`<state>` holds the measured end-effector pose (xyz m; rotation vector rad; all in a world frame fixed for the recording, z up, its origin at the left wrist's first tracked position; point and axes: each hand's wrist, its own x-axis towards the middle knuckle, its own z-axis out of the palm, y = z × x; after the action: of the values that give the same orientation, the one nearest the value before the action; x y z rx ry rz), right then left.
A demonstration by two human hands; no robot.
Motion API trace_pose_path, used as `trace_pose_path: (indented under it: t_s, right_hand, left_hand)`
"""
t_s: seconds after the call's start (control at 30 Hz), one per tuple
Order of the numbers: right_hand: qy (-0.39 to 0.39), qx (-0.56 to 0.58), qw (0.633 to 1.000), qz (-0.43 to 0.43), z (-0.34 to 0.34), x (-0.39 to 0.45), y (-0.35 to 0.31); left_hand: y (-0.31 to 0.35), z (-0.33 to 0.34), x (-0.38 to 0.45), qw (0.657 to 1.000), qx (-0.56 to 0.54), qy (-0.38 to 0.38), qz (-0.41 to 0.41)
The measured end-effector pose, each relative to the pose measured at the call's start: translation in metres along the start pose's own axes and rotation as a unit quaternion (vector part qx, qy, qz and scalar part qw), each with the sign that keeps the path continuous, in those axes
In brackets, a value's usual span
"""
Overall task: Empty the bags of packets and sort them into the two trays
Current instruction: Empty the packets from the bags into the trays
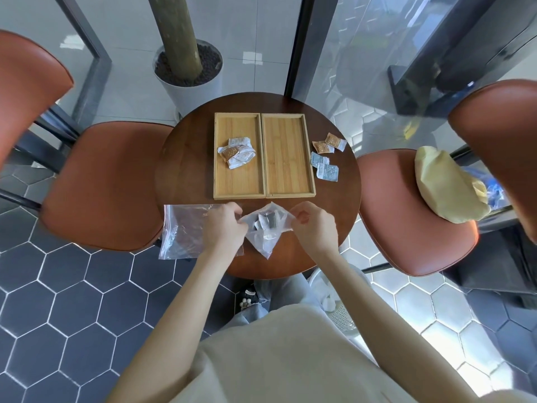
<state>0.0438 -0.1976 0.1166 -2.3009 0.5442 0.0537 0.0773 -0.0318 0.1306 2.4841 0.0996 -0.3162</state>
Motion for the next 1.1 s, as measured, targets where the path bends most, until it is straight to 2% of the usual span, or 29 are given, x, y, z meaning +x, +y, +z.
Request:
trace_pose_path:
  t_s: [0.07,0.17,0.27,0.37,0.53,0.63,0.7,0.77,0.87,0.93,1.0,1.1]
  right_hand:
    - [0.015,0.018,1.0,0.0,-0.005,0.004,0.007]
    - [-0.006,0.054,0.999,-0.008,-0.005,0.004,0.013]
    - [-0.053,0.171,0.982,0.064,-0.005,0.005,0.021]
    - [-0.063,0.321,0.927,0.183,-0.003,0.006,0.034]
    - [-0.09,0.414,0.85,0.312,0.019,0.002,0.054]
    - [-0.107,0.456,0.805,0.364,0.034,0.0,0.052]
    - [-0.115,0.487,0.781,0.373,0.039,0.0,0.051]
    - [-0.142,0.543,0.755,0.339,0.042,0.0,0.049]
    - [-0.179,0.623,0.694,0.314,0.039,0.005,0.043]
    - [-0.182,0.619,0.687,0.334,0.038,0.008,0.045]
    - [-0.166,0.62,0.676,0.362,0.034,0.008,0.051]
    - [-0.111,0.644,0.639,0.406,0.031,0.01,0.062]
  left_hand:
    - [-0.005,-0.002,0.002,0.999,-0.023,0.025,-0.003]
    - [-0.002,0.0,0.001,0.998,-0.044,0.032,0.037]
    - [0.008,0.002,-0.002,0.995,-0.08,0.013,0.06]
    - [0.021,-0.001,-0.003,0.99,-0.132,-0.018,0.048]
    - [0.041,-0.021,-0.002,0.981,-0.188,-0.028,0.046]
    - [0.051,-0.037,-0.003,0.975,-0.198,-0.067,0.073]
    - [0.057,-0.046,-0.002,0.971,-0.201,-0.096,0.092]
    - [0.062,-0.052,0.003,0.965,-0.208,-0.121,0.105]
    - [0.067,-0.053,0.018,0.963,-0.184,-0.146,0.129]
    - [0.069,-0.048,0.033,0.964,-0.175,-0.145,0.135]
    - [0.068,-0.04,0.049,0.965,-0.187,-0.139,0.117]
    - [0.065,-0.024,0.075,0.961,-0.224,-0.146,0.068]
